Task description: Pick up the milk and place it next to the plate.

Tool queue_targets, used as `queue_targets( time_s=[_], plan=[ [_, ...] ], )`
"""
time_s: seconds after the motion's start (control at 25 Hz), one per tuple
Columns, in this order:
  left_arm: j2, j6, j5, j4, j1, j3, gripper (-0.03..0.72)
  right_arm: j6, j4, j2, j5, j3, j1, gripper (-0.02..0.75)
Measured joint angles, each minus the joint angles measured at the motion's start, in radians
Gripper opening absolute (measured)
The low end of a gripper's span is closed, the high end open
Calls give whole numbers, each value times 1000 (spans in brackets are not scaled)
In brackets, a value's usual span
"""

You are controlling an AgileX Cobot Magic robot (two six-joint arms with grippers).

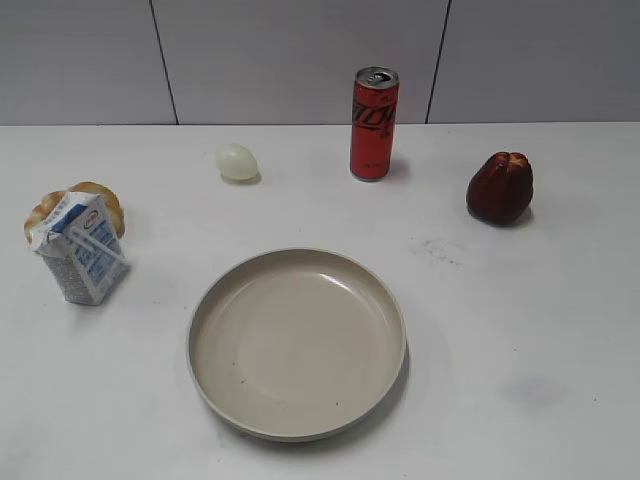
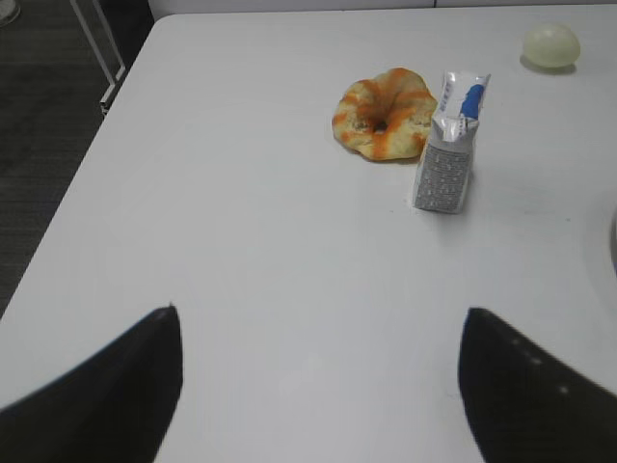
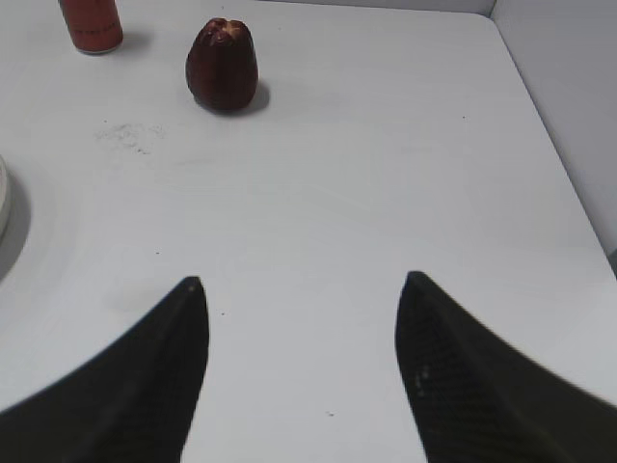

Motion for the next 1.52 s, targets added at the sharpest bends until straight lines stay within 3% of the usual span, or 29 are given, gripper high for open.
queue_targets(
  time_s=[0.68, 1.04, 1.32, 1.52],
  plan=[
    [47, 0, -10, -5, 0, -9, 673, 0, 0, 0, 0, 0, 0, 467],
    [486, 11, -362, 0, 0, -81, 666, 0, 0, 0, 0, 0, 0, 467],
    [1011, 98, -314, -91, -6, -343, 672, 0, 0, 0, 0, 0, 0, 467],
    [1298, 150, -202, -161, -80, -592, 685, 0, 0, 0, 0, 0, 0, 467]
  ],
)
